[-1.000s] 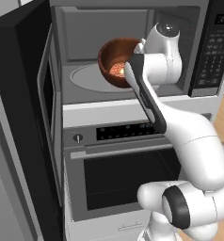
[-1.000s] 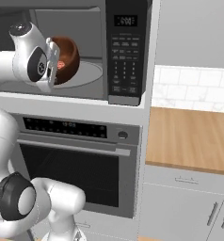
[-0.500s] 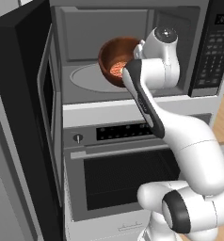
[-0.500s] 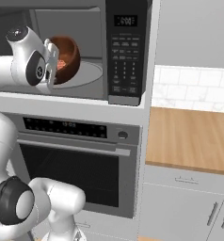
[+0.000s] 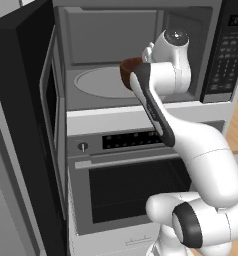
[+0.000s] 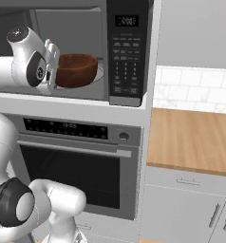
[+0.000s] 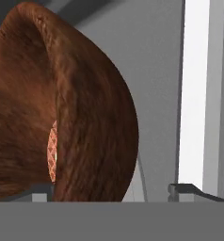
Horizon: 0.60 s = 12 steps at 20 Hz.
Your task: Open the microwave, place the bowl with waffle inside the microwave, then close the microwave door and turn it on.
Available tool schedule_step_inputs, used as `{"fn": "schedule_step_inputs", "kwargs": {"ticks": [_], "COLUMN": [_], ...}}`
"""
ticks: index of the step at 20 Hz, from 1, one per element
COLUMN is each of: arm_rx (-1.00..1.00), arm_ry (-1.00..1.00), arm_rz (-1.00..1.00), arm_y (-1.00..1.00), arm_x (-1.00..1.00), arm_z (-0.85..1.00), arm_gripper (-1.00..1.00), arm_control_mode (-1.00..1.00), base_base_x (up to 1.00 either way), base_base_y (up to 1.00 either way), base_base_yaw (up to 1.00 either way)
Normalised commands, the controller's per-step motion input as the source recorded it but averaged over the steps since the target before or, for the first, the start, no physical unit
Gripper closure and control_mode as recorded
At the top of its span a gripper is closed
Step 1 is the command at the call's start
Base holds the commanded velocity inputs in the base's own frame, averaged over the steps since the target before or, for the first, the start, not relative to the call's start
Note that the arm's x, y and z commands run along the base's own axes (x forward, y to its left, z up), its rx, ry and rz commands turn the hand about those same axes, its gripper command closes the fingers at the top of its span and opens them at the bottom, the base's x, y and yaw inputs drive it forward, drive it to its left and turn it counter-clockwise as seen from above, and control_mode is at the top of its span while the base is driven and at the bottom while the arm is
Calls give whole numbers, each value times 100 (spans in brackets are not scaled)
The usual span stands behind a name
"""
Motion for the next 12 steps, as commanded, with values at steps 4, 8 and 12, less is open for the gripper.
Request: {"fn": "schedule_step_inputs", "kwargs": {"ticks": [4,8,12], "arm_rx": [0,0,0], "arm_ry": [-3,-4,0], "arm_rz": [0,0,0], "arm_y": [0,0,-4], "arm_x": [-4,0,4], "arm_z": [0,4,2], "arm_gripper": [-100,-100,-100], "arm_control_mode": [-100,-100,-100], "base_base_x": [0,0,0], "base_base_y": [0,0,0], "base_base_yaw": [0,0,0]}}
